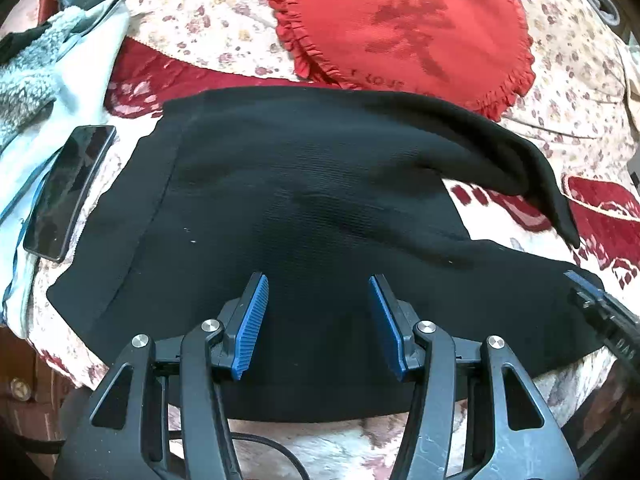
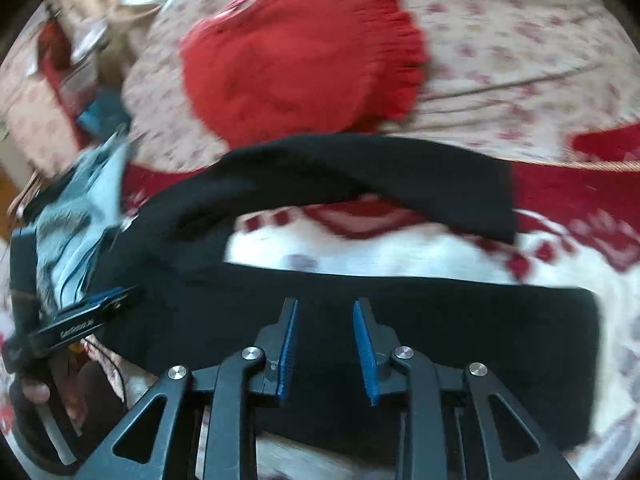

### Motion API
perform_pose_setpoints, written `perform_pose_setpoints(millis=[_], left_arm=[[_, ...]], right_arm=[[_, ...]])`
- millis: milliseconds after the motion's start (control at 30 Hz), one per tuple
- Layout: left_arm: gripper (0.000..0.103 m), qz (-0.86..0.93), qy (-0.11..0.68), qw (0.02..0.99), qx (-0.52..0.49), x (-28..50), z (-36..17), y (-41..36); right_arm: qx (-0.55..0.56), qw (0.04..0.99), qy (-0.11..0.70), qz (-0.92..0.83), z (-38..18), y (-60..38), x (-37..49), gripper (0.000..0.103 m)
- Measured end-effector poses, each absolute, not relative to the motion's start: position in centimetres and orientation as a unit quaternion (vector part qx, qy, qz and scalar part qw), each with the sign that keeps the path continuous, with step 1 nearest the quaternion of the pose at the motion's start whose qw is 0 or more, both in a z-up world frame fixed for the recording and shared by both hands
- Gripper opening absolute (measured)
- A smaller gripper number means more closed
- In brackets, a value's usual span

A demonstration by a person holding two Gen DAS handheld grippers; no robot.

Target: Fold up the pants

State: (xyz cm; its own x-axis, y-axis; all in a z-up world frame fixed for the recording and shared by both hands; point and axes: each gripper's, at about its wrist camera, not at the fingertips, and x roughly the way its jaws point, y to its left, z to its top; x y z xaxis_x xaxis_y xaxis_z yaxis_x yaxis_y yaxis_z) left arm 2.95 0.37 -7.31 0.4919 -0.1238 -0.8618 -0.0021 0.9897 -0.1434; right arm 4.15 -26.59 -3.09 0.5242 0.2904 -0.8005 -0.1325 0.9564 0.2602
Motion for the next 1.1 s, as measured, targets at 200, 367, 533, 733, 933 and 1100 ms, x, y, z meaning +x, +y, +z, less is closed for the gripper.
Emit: perform_pose_setpoints(millis=[200, 367, 533, 733, 933, 1100], left_arm=[[0.052, -0.036, 0.502, 0.862, -0.065, 3.2, -7.3, 0.9], [0.052, -0.032, 0.495, 0.865, -0.069, 3.5, -7.0, 1.4], [0.052, -0.028, 0.489, 0.869, -0.071, 3.3, -6.9, 2.0], [0.055, -0.030, 0.493, 0.867, -0.064, 3.5, -7.8, 1.9], [0.058, -0.053, 0.492, 0.864, -0.095, 4.1, -6.9, 2.9], [0.058, -0.028, 0.478, 0.872, -0.100, 6.0, -5.8, 5.1]], right_arm=[[0.063, 0.862, 0.478, 0.156, -4.1, -22.5, 6.1, 0.026], [0.045, 0.862, 0.474, 0.174, -3.4, -20.7, 7.6, 0.027], [0.041, 0.858, 0.479, 0.184, -4.0, -19.5, 7.9, 0.027], [0.029, 0.847, 0.499, 0.183, -5.6, -19.0, 8.1, 0.027], [0.020, 0.851, 0.487, 0.193, -4.7, -18.7, 9.5, 0.028], [-0.009, 0.871, 0.445, 0.208, -1.6, -17.2, 12.9, 0.035]])
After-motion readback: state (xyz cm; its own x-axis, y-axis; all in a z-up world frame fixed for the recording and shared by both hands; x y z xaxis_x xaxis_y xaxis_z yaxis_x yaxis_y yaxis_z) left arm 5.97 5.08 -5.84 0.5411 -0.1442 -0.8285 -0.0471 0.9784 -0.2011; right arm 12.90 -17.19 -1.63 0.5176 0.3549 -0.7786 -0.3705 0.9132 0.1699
